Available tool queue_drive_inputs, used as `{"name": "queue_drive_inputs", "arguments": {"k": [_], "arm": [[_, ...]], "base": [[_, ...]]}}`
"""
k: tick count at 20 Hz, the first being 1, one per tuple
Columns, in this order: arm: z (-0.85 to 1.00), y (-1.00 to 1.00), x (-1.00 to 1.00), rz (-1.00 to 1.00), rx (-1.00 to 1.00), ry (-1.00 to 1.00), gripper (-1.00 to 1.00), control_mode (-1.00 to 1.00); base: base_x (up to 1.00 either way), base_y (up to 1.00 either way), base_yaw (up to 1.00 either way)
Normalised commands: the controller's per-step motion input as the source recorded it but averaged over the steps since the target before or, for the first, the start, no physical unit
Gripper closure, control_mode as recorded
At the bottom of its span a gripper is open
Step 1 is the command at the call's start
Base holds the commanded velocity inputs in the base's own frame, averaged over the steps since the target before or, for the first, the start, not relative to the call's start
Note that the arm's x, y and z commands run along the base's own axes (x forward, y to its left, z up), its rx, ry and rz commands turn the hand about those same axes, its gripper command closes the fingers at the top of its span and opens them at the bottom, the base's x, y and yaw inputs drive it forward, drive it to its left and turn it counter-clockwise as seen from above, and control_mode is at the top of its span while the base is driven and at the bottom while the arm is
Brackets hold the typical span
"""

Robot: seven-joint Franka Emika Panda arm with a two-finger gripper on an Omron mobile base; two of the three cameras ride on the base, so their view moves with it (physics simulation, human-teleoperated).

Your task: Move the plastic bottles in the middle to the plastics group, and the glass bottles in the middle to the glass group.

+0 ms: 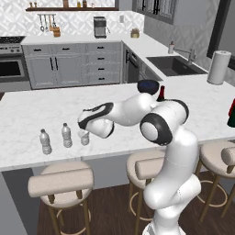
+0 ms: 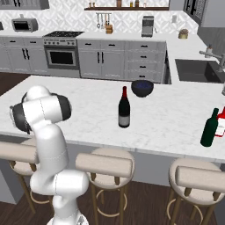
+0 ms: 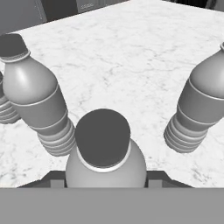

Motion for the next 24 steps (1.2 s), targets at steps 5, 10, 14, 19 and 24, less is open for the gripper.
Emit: {"name": "queue_drive_inputs", "arguments": {"k": [5, 10, 14, 19, 24], "arm": [[-0.33, 0.13, 0.09, 0.00, 0.00, 0.00, 1.00, -1.00], [-0.39, 0.01, -0.05, 0.00, 0.00, -0.01, 1.00, -1.00], [-0.33, 0.00, -0.05, 0.00, 0.00, -0.01, 1.00, -1.00], [-0.29, 0.00, -0.13, 0.00, 0.00, -0.01, 1.00, -1.00], [-0.27, 0.00, -0.23, -0.01, 0.00, -0.03, 1.00, -1.00]], "base": [[0.00, 0.00, 0.00], [0.00, 0.00, 0.00], [0.00, 0.00, 0.00], [0.00, 0.00, 0.00], [0.00, 0.00, 0.00]]}}
